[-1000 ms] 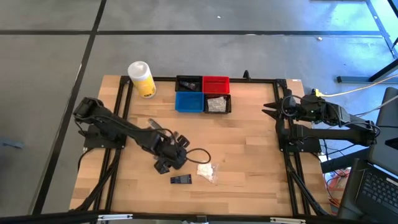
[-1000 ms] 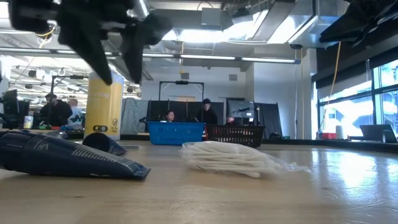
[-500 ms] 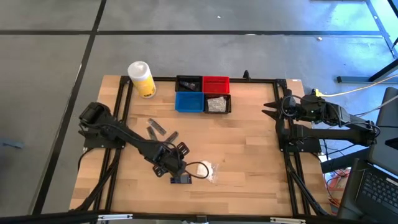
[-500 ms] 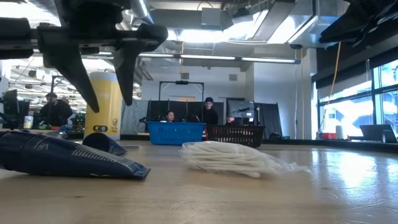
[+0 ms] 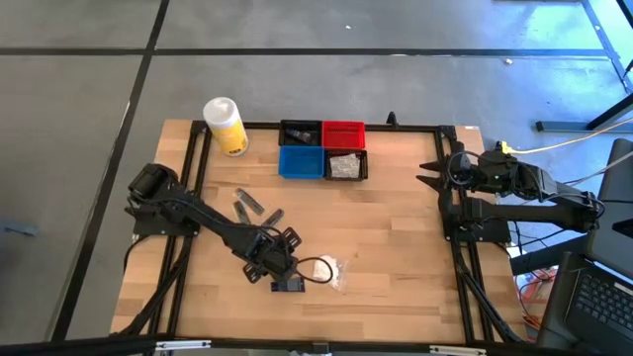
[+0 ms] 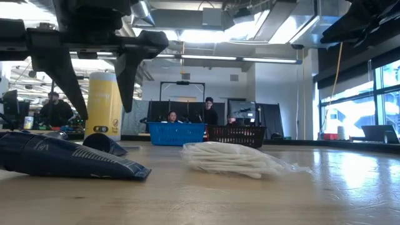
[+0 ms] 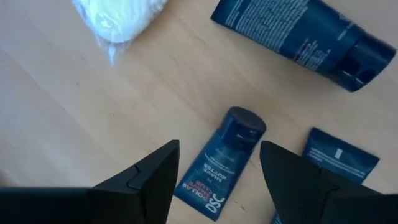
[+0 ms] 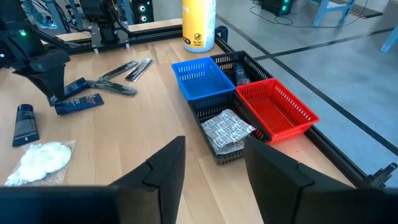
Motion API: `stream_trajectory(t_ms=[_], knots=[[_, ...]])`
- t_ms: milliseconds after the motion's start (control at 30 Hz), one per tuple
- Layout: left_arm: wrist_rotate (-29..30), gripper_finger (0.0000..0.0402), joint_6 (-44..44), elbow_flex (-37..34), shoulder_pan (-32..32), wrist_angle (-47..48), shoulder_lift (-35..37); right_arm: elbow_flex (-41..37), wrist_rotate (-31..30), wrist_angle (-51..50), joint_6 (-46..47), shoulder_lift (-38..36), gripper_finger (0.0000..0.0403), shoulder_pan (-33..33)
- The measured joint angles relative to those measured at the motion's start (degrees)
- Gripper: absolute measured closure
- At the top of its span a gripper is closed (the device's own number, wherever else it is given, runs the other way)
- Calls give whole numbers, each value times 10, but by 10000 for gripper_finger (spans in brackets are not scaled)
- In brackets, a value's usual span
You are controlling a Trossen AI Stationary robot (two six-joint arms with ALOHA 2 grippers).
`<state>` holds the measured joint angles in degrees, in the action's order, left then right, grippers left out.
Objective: Pick & Place Travel size toiletries
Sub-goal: Put the top right shave cream into the top black bin
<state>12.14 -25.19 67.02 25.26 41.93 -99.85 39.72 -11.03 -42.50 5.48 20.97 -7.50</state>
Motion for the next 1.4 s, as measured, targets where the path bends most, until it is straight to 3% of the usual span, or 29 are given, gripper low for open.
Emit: stream_trajectory(t_ms=[667, 1067, 1400], knots=[[-43, 181, -110, 2, -41, -10, -84, 0, 0, 0, 0, 0, 210, 0], [-92, 231, -117, 0, -64, -9, -85, 0, 0, 0, 0, 0, 204, 0], [-94, 255, -116, 0, -67, -10, -86, 0, 0, 0, 0, 0, 223, 0]])
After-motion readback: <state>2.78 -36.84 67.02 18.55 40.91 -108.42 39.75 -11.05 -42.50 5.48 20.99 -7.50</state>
